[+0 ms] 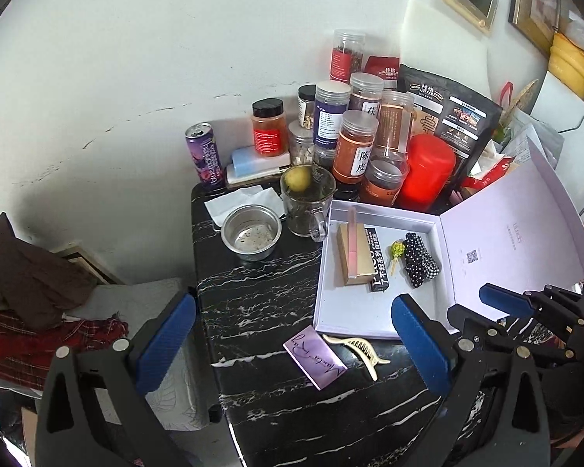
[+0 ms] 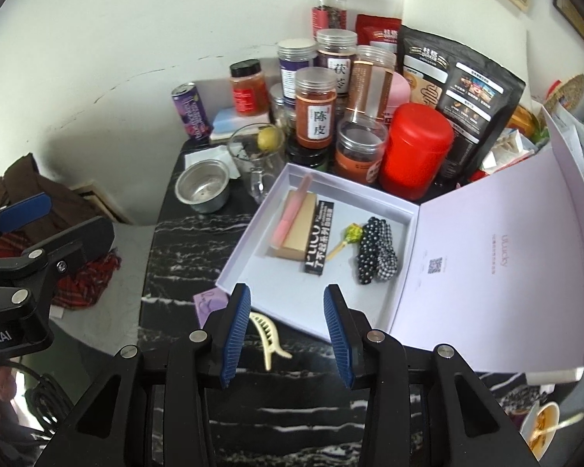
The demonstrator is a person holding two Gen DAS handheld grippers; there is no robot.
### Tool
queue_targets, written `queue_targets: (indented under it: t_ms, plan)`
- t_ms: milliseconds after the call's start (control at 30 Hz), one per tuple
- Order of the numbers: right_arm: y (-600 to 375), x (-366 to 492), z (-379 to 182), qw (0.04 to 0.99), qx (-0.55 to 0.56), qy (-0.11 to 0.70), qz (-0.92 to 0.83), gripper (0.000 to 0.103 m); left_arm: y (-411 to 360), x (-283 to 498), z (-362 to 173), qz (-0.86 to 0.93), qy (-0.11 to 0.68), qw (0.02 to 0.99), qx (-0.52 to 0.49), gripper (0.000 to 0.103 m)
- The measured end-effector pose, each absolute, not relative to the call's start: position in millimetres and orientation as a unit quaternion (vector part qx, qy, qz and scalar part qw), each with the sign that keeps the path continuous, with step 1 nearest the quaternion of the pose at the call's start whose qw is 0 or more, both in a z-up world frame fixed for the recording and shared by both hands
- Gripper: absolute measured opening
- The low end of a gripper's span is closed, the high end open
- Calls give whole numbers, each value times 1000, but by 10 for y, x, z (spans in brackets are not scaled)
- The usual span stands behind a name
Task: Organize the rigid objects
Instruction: 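Open the left tool and withdraw both tools from the white box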
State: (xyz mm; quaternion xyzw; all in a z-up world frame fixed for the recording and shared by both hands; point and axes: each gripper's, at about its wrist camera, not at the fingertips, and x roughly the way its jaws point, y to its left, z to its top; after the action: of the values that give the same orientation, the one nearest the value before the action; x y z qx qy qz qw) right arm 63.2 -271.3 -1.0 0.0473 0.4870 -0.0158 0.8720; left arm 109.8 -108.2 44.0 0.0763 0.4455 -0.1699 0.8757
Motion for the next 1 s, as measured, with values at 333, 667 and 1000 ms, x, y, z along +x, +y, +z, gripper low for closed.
queue_targets:
  t_ms: [333, 667, 1000]
  plan:
    - [-2460, 329, -10, 872, 33, 489, 6, 42, -772, 807, 445, -155, 441, 882, 67, 103]
    - [-2303, 221, -269, 859, 31, 510, 29, 46, -585, 658, 164, -146, 477, 866, 49, 103]
    - [-2250, 270, -620, 839, 27, 542, 40, 46, -559, 670, -197, -133, 518, 844, 38, 103]
